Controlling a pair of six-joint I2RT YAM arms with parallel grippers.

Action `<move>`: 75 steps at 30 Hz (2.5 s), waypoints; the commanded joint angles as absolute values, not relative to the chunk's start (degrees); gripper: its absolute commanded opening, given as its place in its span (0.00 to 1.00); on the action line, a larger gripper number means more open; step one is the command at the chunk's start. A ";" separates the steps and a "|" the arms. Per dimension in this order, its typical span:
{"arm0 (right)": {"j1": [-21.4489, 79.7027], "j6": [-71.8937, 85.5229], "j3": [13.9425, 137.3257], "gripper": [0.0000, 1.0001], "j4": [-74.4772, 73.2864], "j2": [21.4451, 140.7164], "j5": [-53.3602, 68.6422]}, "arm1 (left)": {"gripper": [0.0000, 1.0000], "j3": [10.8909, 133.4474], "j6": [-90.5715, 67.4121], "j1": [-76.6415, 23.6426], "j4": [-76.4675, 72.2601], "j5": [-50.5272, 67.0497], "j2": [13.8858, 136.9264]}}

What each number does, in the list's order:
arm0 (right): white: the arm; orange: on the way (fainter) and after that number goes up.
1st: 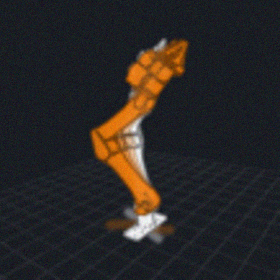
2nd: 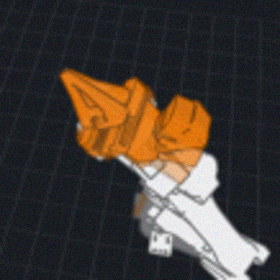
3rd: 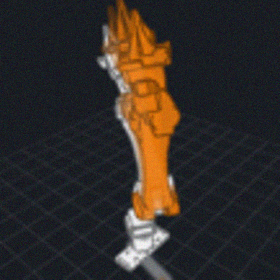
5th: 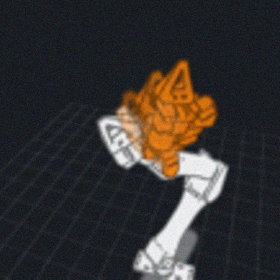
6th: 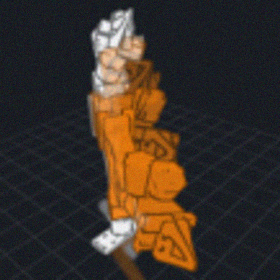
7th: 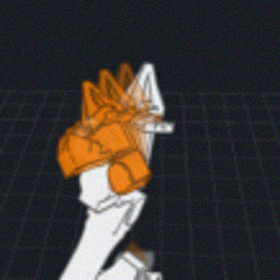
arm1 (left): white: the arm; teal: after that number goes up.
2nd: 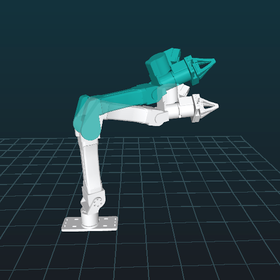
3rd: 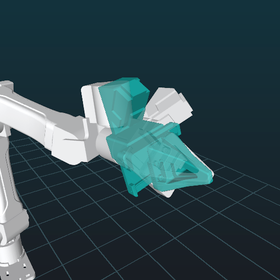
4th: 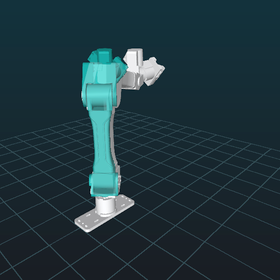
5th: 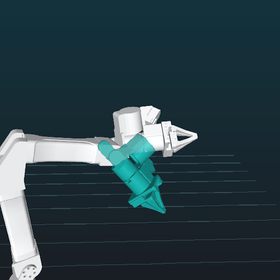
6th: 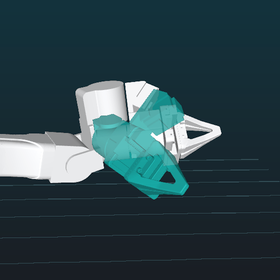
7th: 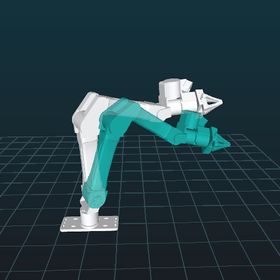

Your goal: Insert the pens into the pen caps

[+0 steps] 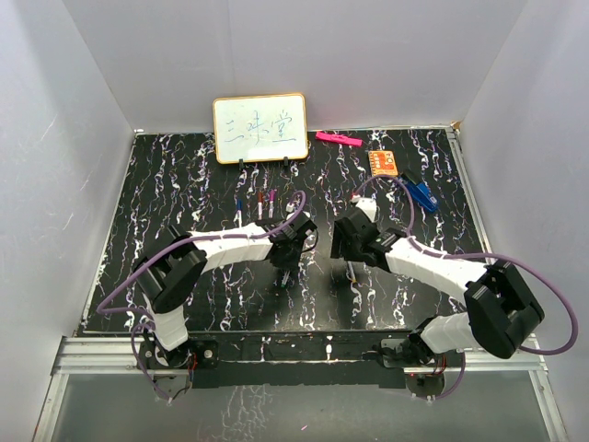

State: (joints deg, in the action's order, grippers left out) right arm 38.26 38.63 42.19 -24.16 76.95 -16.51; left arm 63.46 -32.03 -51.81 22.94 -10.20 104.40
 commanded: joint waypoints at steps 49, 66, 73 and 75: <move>23.97 32.61 70.75 0.43 -22.21 102.56 -10.44 | 0.00 58.12 -23.80 -50.63 23.59 -17.78 91.49; 23.91 33.04 71.42 0.43 -21.82 105.66 -11.38 | 0.00 58.31 -24.17 -50.63 23.51 -18.61 92.49; 23.69 33.21 70.37 0.43 -21.84 106.46 -12.24 | 0.00 58.10 -24.39 -50.68 23.56 -19.50 92.53; 23.66 33.26 70.14 0.43 -21.92 106.44 -12.62 | 0.00 58.02 -24.52 -50.64 23.53 -19.59 92.46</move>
